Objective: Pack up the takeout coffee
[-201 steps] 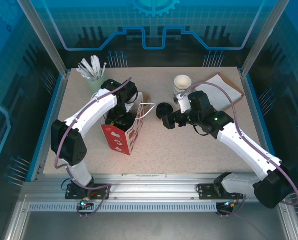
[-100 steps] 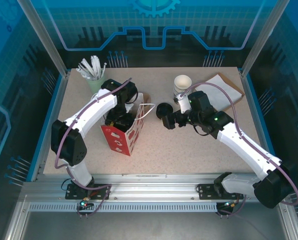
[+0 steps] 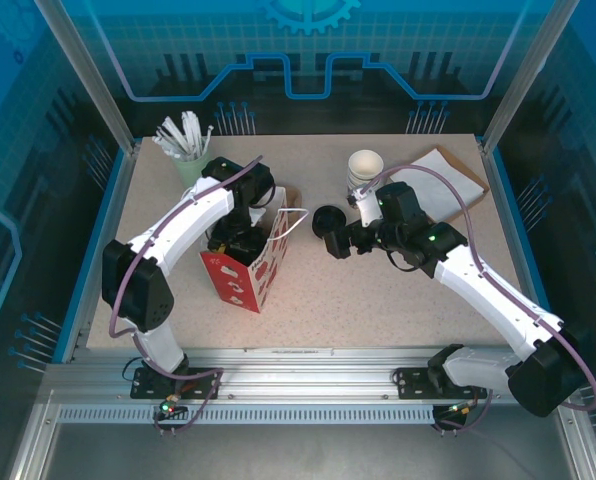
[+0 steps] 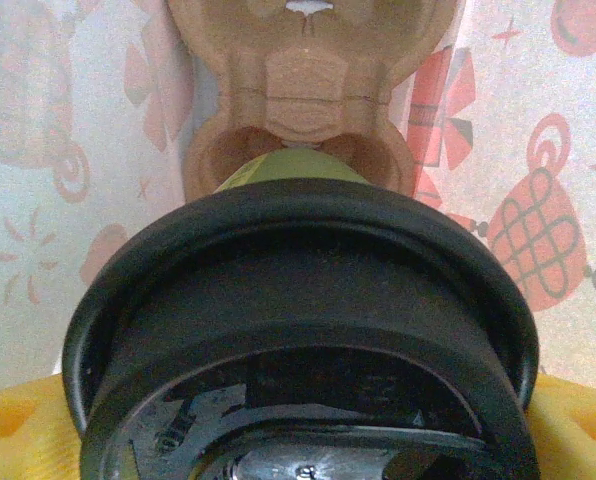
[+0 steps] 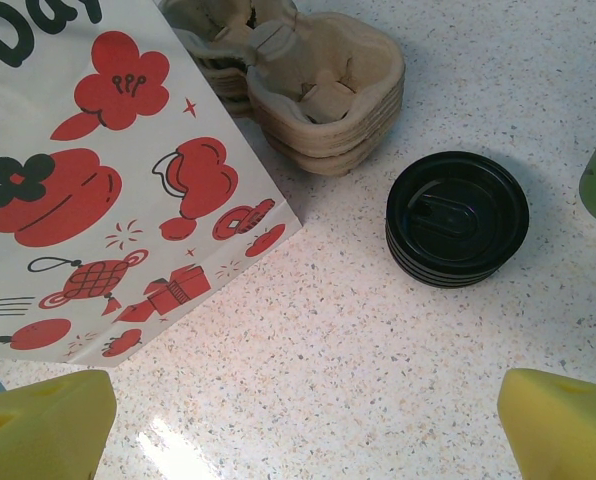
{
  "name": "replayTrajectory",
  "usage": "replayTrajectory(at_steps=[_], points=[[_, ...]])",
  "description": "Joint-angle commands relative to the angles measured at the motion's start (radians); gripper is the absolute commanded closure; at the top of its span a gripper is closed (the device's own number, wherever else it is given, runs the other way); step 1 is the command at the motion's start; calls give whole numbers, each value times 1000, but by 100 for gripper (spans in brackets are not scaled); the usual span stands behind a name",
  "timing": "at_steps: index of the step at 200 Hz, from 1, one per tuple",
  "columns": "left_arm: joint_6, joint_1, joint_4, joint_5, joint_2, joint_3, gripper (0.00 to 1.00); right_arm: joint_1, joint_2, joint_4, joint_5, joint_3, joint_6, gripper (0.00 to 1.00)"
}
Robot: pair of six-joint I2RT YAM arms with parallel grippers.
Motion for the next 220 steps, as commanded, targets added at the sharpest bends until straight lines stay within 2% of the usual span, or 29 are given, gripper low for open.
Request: replayTrajectory(at_steps=[1,220], points=[[20,7,-28,-9,3,20,52,19,4,10,18,-3,-14,0],[27,7,-9,-15,9,10,53,21,7,9,19,-2,-14,0]])
